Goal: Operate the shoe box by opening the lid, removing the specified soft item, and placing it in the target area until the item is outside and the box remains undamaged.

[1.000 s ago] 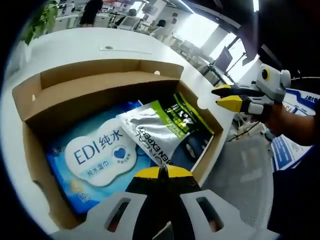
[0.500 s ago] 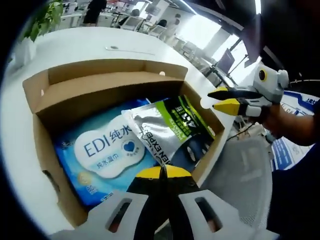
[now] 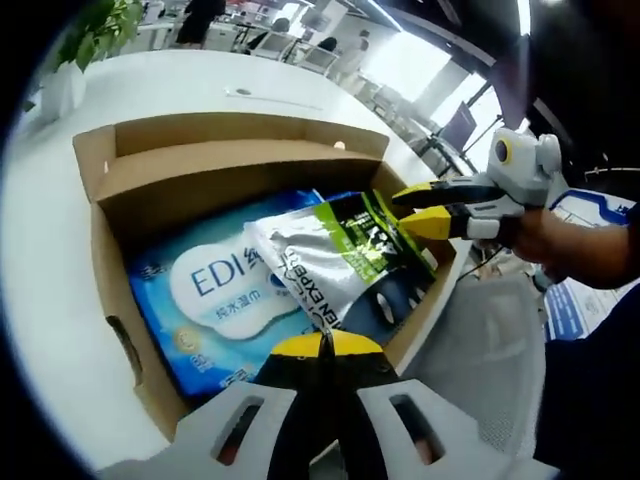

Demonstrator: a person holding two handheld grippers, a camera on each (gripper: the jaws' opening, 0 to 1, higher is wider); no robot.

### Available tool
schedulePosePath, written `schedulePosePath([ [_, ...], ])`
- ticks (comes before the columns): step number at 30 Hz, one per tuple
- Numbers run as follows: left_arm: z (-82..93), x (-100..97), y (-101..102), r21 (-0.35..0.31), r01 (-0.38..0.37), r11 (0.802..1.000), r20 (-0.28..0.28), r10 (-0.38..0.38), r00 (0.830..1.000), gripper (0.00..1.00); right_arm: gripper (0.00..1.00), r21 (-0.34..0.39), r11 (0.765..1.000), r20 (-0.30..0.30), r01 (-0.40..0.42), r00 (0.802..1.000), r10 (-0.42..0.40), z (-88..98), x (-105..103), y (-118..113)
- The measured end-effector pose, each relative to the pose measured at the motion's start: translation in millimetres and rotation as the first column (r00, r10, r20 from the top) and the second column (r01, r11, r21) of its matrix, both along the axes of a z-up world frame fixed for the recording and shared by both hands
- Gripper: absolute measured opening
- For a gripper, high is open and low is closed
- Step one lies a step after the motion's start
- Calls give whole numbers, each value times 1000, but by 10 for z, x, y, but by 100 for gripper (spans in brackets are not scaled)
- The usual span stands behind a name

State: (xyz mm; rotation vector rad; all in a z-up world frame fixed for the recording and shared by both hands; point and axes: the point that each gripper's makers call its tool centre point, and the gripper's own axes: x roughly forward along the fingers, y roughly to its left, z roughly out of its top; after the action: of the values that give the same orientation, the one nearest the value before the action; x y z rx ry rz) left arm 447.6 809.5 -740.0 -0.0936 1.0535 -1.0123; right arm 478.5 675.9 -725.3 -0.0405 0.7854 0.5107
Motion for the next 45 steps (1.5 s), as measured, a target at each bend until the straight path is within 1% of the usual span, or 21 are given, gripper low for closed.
schedulePosePath([
  [2,-4,1,1,-2,-1,1000,-1,1,1000,0,26,-6,1000,-16,8,1000,-8,-41,3,-16],
  [6,-24,-1,6,1,-1,1000,-1,1,1000,0,24,16,1000,-34,14,999,-13,-55,30,-9],
  [8,-27,-4,3,0,-1,1000,-3,1,1000,0,24,32,999,-43,20,999,-19,-57,39,-2],
  [11,-25,5,1,-3,-3,1000,-4,3,1000,0,24,77,997,-62,31,998,-26,-65,45,27],
  [14,-30,11,-2,-1,-3,1000,0,3,1000,0,22,108,993,-91,40,995,-30,-110,32,40],
  [17,-32,19,-5,2,-5,1000,4,5,1000,0,17,125,991,-95,52,995,-40,-100,52,11],
  [19,-31,21,-4,6,-4,1000,5,4,1000,0,14,155,985,-102,70,993,-55,-72,55,6],
  [20,-30,24,-5,8,-2,1000,9,2,1000,0,13,158,985,-109,75,992,-58,-73,46,-3],
  [23,-13,38,-4,4,-8,1000,16,8,1000,0,6,153,986,-102,66,994,-50,-54,24,1],
  [24,-3,45,-5,0,-14,1000,17,14,1000,0,4,162,986,-75,47,997,-35,-6,27,32],
  [25,2,47,-1,1,-15,1000,19,15,1000,0,3,164,986,-62,38,998,-28,16,28,46],
  [27,2,49,1,1,-14,1000,20,14,1000,0,2,175,984,-64,35,998,-24,36,18,75],
  [30,8,44,2,-1,-14,1000,21,14,1000,0,2,189,981,-79,37,997,-22,17,11,103],
  [32,13,43,3,-1,-15,1000,24,15,1000,0,2,186,982,-89,33,996,-17,-23,-1,122],
  [33,10,40,4,0,-14,1000,23,14,1000,0,1,183,983,-105,33,994,-13,-56,-23,138],
  [34,6,37,5,1,-14,1000,20,14,1000,0,0,162,986,-106,38,994,-20,-74,-26,118],
  [37,15,43,1,0,-17,1000,24,17,1000,0,0,156,987,-110,41,994,-24,-79,-22,111],
  [40,55,45,-12,-5,-14,1000,32,14,999,0,0,149,988,-112,45,993,-28,-56,-24,103],
  [41,76,48,-9,-6,-15,1000,34,15,999,0,0,163,985,-116,57,992,-39,-24,-18,102],
  [42,110,57,-1,-9,-19,1000,37,19,999,0,0,193,978,-130,85,990,-61,22,-9,106],
  [45,245,75,-6,-33,-20,999,48,21,999,0,0,187,979,-120,85,991,-63,114,10,90],
])
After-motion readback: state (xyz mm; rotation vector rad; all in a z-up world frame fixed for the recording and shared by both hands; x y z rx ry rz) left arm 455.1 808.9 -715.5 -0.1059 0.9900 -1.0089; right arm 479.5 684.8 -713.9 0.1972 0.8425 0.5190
